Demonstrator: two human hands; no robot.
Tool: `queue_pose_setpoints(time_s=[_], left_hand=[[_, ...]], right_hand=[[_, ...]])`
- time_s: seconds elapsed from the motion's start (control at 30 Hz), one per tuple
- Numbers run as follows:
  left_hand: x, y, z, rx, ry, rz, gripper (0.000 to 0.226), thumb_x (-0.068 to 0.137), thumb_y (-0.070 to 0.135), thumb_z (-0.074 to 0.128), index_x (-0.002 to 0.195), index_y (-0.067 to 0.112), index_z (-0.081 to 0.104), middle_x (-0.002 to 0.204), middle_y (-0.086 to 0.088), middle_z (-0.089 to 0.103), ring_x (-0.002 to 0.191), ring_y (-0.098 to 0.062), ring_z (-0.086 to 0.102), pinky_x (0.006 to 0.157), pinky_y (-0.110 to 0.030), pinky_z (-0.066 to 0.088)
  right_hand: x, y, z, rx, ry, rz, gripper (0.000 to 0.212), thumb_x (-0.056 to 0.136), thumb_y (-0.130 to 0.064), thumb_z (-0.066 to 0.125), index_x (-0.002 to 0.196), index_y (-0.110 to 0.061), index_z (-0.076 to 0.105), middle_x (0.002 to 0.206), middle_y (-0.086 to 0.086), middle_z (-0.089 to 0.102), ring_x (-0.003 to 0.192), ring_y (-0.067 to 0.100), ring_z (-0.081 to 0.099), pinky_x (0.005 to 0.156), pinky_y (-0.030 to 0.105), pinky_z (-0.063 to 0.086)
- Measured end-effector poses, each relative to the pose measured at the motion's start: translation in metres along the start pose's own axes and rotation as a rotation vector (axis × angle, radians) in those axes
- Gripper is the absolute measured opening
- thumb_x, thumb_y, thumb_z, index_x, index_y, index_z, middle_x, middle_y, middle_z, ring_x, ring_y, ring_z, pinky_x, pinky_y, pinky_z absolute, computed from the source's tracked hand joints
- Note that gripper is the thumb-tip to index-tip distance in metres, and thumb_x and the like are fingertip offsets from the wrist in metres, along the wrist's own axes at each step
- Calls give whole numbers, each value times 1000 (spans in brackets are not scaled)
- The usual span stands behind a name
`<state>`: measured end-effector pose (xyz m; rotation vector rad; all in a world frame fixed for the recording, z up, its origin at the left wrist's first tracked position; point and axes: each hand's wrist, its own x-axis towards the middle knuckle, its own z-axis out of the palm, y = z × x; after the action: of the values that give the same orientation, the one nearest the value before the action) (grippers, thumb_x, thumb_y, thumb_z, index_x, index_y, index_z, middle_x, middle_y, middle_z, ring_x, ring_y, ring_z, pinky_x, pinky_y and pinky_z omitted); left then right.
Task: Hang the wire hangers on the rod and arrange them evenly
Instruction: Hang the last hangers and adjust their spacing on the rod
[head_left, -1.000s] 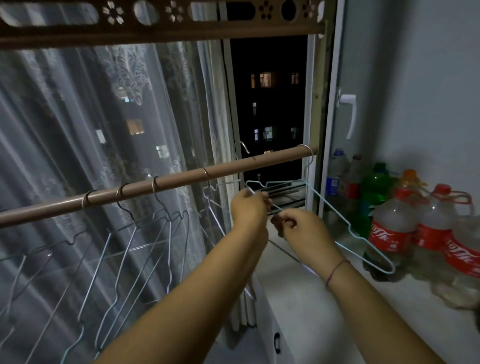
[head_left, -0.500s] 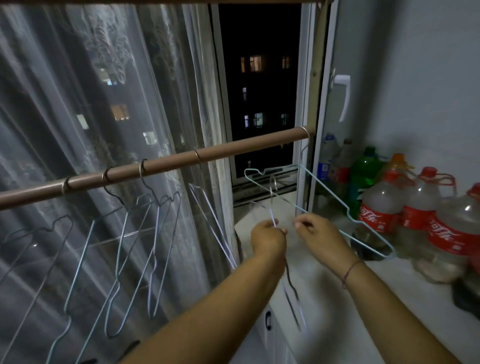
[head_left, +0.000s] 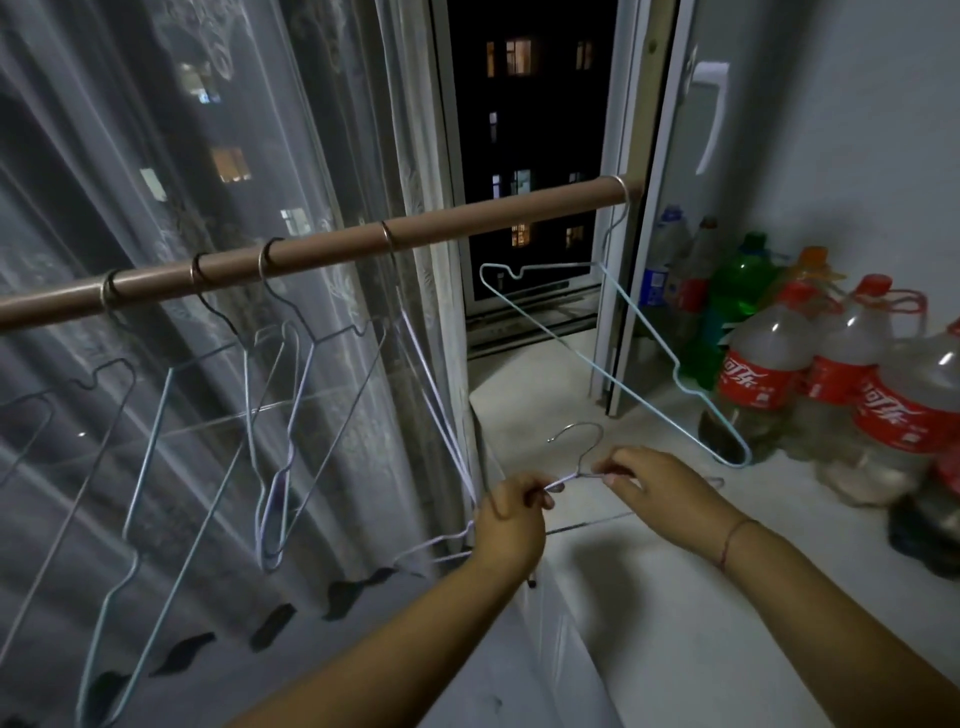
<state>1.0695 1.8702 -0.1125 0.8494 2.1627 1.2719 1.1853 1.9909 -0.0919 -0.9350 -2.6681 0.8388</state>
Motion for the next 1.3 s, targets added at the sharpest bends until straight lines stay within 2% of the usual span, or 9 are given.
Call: queue_pose_setpoints(time_s=[0.13, 0.27, 0.47, 0.53, 0.63, 0.8, 1.07, 1.2, 1.3], left_hand=[[-2, 5, -2, 98, -14, 53, 29, 95, 10, 40, 104, 17, 67, 100, 1, 62, 92, -15, 58, 83, -32, 51], [-11, 19, 6, -46, 246, -30, 30, 88, 15, 58, 117, 18, 52, 123, 1, 42, 114, -13, 45, 100, -26, 40], [-27, 74, 8, -570, 47, -182, 19, 89, 17, 58, 106, 18, 49, 91, 3, 55, 85, -8, 55, 74, -16, 43], [-20, 88, -3, -650, 80, -135, 20, 90, 11, 56, 108, 18, 53, 92, 3, 59, 86, -8, 58, 75, -16, 47], [-8, 111, -27, -716, 136, -64, 20, 89, 6, 56, 107, 15, 55, 86, 1, 61, 73, -4, 57, 49, -7, 45], [17, 143, -58, -744, 201, 10, 18, 87, 1, 58, 105, 7, 58, 78, -4, 60, 65, -12, 56, 41, -12, 46], [46, 155, -79, -769, 257, 3, 19, 85, -1, 60, 102, 6, 58, 77, -6, 61, 62, -12, 57, 48, -16, 45], [58, 147, -79, -741, 274, -35, 16, 83, -2, 62, 84, 13, 59, 80, -7, 62, 69, -17, 57, 59, -22, 45], [62, 146, -79, -727, 260, -62, 15, 83, 0, 63, 83, 14, 58, 86, -9, 63, 72, -17, 57, 63, -23, 47]], right_hand=[[-17, -2, -5, 133, 22, 31, 17, 90, -12, 50, 85, -18, 65, 70, -12, 55, 69, 7, 54, 66, 22, 43], [-32, -10, 3, 391, 38, 200, 22, 90, -9, 49, 80, -14, 68, 63, -8, 53, 54, 12, 52, 51, 27, 47], [-33, -47, -4, 502, 152, 148, 30, 93, -10, 44, 69, -18, 59, 57, 5, 50, 48, 16, 45, 38, 17, 38], [-26, -63, -16, 527, 190, 95, 25, 95, -10, 42, 80, -15, 62, 62, 7, 53, 47, 14, 45, 38, 15, 38], [-15, -86, -34, 629, 215, 7, 22, 94, -9, 42, 96, -18, 63, 64, 6, 57, 41, 4, 45, 39, 15, 40], [12, -118, -61, 662, 259, -113, 20, 94, -17, 47, 87, -24, 65, 57, 4, 63, 42, 3, 52, 44, 16, 43], [48, -136, -70, 640, 202, -140, 22, 93, -15, 45, 84, -19, 65, 58, 3, 61, 37, -2, 50, 38, 10, 37], [53, -120, -69, 576, 224, -72, 16, 91, -21, 51, 101, -19, 63, 72, -2, 65, 59, 5, 59, 56, 18, 47], [50, -103, -88, 453, 388, -72, 19, 90, -23, 52, 106, -19, 62, 79, -3, 66, 71, 9, 60, 64, 23, 49]])
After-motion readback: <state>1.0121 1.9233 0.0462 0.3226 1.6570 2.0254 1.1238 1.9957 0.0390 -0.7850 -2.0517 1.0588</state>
